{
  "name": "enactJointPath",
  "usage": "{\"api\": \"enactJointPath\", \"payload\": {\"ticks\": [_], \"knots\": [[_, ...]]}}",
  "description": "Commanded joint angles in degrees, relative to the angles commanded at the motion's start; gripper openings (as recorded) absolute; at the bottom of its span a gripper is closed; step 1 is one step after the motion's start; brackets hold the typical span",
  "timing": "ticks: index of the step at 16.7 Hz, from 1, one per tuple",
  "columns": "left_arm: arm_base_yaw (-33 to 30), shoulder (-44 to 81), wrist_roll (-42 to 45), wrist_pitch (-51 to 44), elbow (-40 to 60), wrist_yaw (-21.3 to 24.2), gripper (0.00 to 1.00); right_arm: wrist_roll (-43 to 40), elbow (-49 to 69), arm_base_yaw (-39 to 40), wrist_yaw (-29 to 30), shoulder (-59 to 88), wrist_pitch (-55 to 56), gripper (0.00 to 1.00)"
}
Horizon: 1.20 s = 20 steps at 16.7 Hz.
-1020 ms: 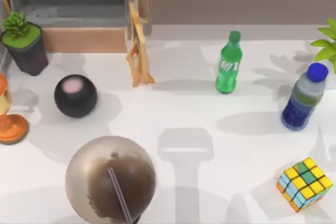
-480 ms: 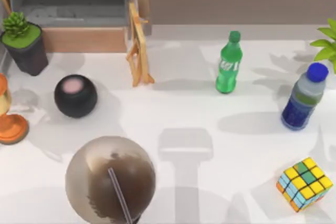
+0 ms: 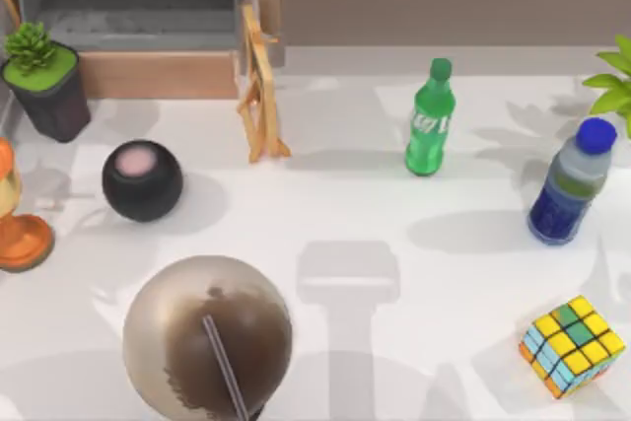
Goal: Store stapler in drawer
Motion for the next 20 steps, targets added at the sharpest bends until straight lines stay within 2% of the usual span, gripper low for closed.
{"api": "enactJointPath", "payload": {"ticks": [5,10,15,20], "knots": [[9.85,-6.18,13.76,32.46,-21.61,6.79,1.0,0.0,0.0,0.0,0.0,0.0,0.0,1.0],[14.79,-7.34,26.69,64.49,-43.34,14.2,1.0,0.0,0.0,0.0,0.0,0.0,0.0,1.0],[12.91,-5.47,36.88,91.2,-60.96,21.63,1.0,0.0,0.0,0.0,0.0,0.0,0.0,1.0],[7.39,-3.23,42.74,107.91,-71.15,27.38,1.0,0.0,0.0,0.0,0.0,0.0,0.0,1.0]]}}
